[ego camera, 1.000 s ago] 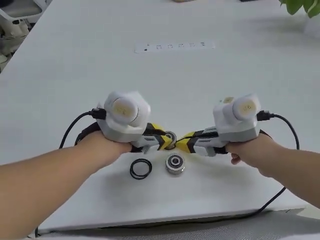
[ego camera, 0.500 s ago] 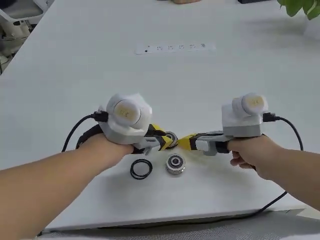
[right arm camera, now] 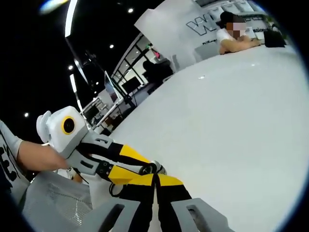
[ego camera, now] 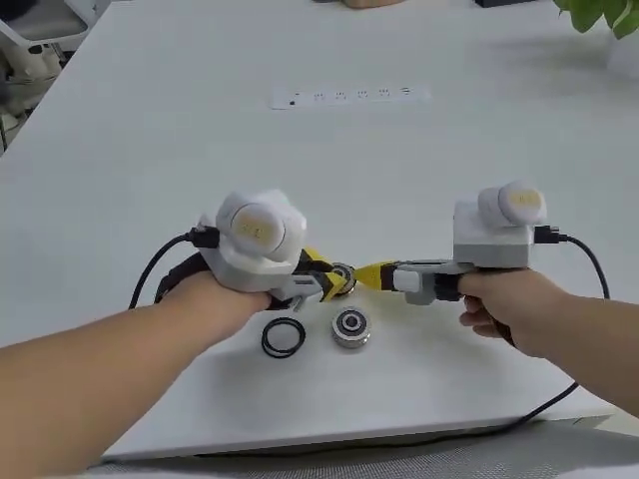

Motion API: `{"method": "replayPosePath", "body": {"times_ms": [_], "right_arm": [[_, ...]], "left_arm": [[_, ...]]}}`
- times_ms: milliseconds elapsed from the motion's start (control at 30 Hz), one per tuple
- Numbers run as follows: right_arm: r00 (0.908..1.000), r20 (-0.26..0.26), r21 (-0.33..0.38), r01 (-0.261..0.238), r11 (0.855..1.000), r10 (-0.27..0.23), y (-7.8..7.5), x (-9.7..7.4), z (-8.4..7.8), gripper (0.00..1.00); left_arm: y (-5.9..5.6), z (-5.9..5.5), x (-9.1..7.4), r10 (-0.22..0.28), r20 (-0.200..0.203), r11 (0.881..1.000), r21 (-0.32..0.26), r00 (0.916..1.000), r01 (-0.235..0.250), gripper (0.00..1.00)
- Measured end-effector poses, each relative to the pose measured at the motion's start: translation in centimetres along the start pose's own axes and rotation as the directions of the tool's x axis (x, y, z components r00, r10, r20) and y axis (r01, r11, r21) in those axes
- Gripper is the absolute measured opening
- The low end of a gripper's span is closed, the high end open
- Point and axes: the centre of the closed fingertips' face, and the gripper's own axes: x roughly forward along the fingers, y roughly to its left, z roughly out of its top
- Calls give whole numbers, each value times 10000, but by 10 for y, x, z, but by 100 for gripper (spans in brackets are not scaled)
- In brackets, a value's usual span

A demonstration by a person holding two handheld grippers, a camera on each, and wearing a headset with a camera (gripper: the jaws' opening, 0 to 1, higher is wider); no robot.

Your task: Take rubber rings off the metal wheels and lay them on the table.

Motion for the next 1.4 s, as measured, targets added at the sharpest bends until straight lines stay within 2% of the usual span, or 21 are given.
{"method": "replayPosePath", "body": {"times_ms": [233,433,467,633,767,833,1033,1100,1167,1400], "right_arm": [[9999,-33,31,-147,9999,147,6,2,0,0],[9991,92,296,-406,9987,404,14,6,3,0],[9986,-17,162,-527,9985,528,17,6,2,0],[9988,22,263,-494,9984,493,14,6,2,0],[9976,127,712,-688,9951,680,13,3,2,0],[9962,202,1172,-866,9893,848,15,2,1,0],[9918,366,1549,-1267,9798,1225,18,-1,2,0],[9928,357,1590,-1188,9801,1145,16,-1,1,0],[9975,197,1279,-699,9893,680,7,-1,-2,0],[9988,65,991,-486,9939,482,7,1,-4,0]], "left_arm": [[0,0,0,33,-40,10000,-19,10000,-33,7],[-1,-1,0,71,-52,10000,-3,10000,-71,7],[-1,0,0,75,-28,10000,8,10000,-75,7],[-1,-1,0,68,15,10000,5,10000,-68,7],[-1,-1,0,51,40,10000,-41,10000,-51,7],[-1,-1,0,47,95,10000,-67,9999,-46,7],[-1,0,0,28,140,10000,-54,9999,-27,7],[-1,0,0,26,144,10000,-43,9999,-26,7],[-1,0,0,26,141,10000,-58,9999,-26,7],[-1,0,0,-46,126,10000,-79,9999,47,7]]}}
